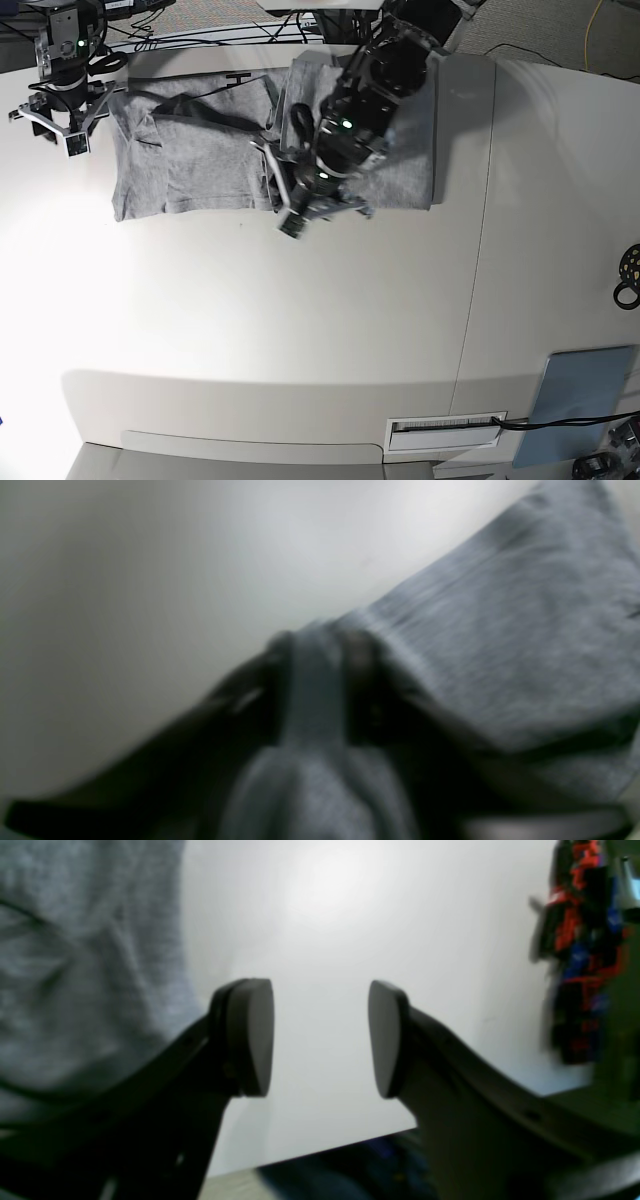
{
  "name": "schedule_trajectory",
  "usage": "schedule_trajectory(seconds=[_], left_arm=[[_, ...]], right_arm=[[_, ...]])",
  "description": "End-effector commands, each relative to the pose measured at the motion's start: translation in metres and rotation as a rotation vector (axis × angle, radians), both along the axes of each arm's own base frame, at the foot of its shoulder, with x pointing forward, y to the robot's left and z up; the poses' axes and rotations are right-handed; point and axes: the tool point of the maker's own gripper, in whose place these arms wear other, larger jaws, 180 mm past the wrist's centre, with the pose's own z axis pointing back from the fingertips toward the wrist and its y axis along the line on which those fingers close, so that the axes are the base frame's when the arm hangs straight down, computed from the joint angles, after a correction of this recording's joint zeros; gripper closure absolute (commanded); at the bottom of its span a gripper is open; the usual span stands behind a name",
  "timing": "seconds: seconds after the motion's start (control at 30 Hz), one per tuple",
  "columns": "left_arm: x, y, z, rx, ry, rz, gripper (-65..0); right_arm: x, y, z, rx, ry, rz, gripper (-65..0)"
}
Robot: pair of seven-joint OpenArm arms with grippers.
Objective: Fold the T-shirt properly
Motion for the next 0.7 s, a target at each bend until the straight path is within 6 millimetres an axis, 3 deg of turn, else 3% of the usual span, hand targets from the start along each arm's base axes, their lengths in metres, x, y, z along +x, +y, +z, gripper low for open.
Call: schedule_trajectory(seconds=[0.0, 0.07, 0.17, 0.27, 0.43, 0.67], left_arm=[[0.012, 0.002, 0.021, -0.058, -0.045, 0.030, -28.8], [0.014, 0.012, 0.031, -0.129, -0.033, 0.036, -35.2], [0.007, 0.024, 0.053, -0.247, -0.038, 0.007, -35.6], [-0.002, 0.043, 0.061, -0.302, -0.049, 0.023, -35.6], [-0.019, 0.080, 0.048, -0.264, -0.055, 0.037, -35.6], [-0.038, 0.104, 0.060, -0.346, -0.076, 0.075, -35.6]], right_arm=[[0.010, -0.003, 0.011, 0.001, -0.032, 0.006, -30.1], [0.016, 0.003, 0.010, 0.094, -0.032, 0.000, -30.1], [0.029, 0.009, 0.020, 0.218, -0.067, 0.012, -30.1], [0.031, 0.004, 0.022, 0.278, -0.075, 0.012, -30.1], [0.031, -0.006, 0.004, 0.412, -0.050, -0.034, -30.1], [0.042, -0.001, -0.025, 0.633, 0.017, -0.071, -30.1]])
